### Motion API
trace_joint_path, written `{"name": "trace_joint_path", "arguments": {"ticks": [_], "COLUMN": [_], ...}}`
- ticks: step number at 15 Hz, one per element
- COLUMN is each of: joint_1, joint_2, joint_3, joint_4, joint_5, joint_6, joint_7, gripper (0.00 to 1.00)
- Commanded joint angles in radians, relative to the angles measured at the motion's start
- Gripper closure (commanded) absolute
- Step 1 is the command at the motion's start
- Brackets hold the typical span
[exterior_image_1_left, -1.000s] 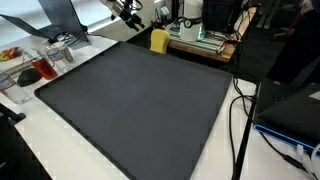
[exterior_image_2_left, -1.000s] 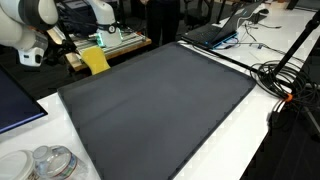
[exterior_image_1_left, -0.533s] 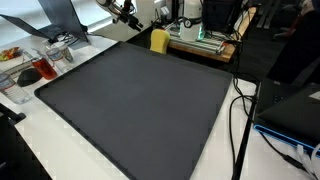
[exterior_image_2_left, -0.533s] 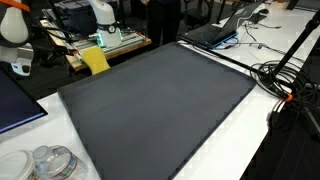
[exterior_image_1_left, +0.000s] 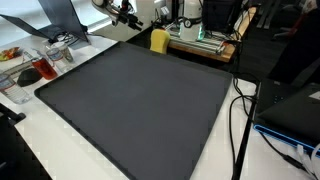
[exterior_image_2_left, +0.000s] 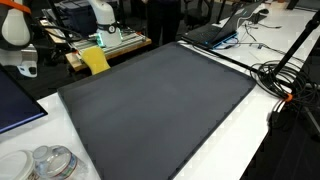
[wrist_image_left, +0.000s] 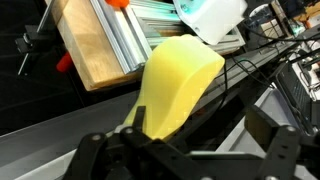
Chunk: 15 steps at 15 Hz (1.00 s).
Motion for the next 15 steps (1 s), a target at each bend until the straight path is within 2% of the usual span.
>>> {"name": "trace_joint_path", "arguments": {"ticks": [1, 3, 6, 11, 15], "joint_1": [-0.014, -0.013, 0.012, 0.044, 0.061], "joint_2": [-0.002, -0.001, -0.006, -0.053, -0.073], "joint_3": [0.021, 0.022, 0.018, 0.004, 0.009], "joint_4": [0.003, 0.003, -0.049, -0.195, -0.285], "joint_5": [-0.011, -0.015, -0.004, 0.001, -0.001], "joint_6": [-0.007, -0.009, -0.019, 0.07, 0.171], "joint_7": [0.009, 0.01, 0.11, 0.336, 0.456], "gripper": [0.0, 0.0, 0.0, 0.0, 0.0]}}
